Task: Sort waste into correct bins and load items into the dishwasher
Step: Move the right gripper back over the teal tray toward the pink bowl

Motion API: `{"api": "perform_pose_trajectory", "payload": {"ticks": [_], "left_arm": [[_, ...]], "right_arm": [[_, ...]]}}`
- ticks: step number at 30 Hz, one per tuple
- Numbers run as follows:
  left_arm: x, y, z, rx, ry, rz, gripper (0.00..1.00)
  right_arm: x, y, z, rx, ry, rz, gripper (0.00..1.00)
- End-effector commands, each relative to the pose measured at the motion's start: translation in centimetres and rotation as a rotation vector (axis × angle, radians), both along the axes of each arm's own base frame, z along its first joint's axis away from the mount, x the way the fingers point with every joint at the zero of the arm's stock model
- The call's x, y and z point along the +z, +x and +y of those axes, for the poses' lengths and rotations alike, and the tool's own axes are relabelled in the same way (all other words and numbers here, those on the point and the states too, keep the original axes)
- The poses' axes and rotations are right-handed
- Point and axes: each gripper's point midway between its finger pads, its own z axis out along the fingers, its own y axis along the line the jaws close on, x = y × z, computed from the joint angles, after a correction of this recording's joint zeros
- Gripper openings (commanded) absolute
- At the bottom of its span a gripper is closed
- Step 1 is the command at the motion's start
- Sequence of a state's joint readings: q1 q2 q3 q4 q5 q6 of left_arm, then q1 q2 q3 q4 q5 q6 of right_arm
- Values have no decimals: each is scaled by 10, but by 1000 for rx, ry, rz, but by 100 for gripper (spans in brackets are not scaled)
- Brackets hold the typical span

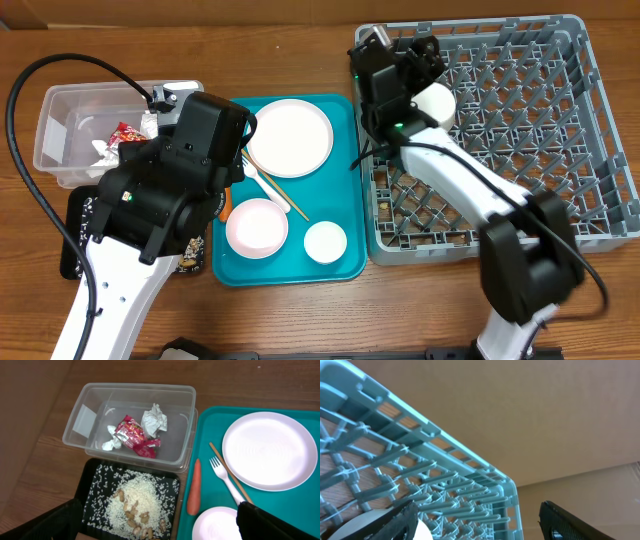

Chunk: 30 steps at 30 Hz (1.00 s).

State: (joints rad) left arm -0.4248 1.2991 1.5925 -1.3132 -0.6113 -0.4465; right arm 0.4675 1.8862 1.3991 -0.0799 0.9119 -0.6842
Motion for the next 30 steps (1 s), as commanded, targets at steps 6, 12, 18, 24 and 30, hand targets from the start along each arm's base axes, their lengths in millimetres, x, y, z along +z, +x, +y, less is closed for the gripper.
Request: {"api": "perform_pose_trajectory", "payload": {"ticks": [6,12,18,24,30], "left_arm": [[5,2,2,18,-1,-21,100],[5,2,2,18,-1,-21,100],[5,2,2,18,-1,-21,100],[5,2,2,18,-1,-21,100],[5,2,2,18,-1,-21,100]], "right_arm": [[53,-44,41,211,670,15,79],[38,-111,109,374,1030,344,63],[18,-179,167,469,1172,670,63],[22,-225,213,616,1201,818,86],[-1,-230,219,564,1116,826,83]]}}
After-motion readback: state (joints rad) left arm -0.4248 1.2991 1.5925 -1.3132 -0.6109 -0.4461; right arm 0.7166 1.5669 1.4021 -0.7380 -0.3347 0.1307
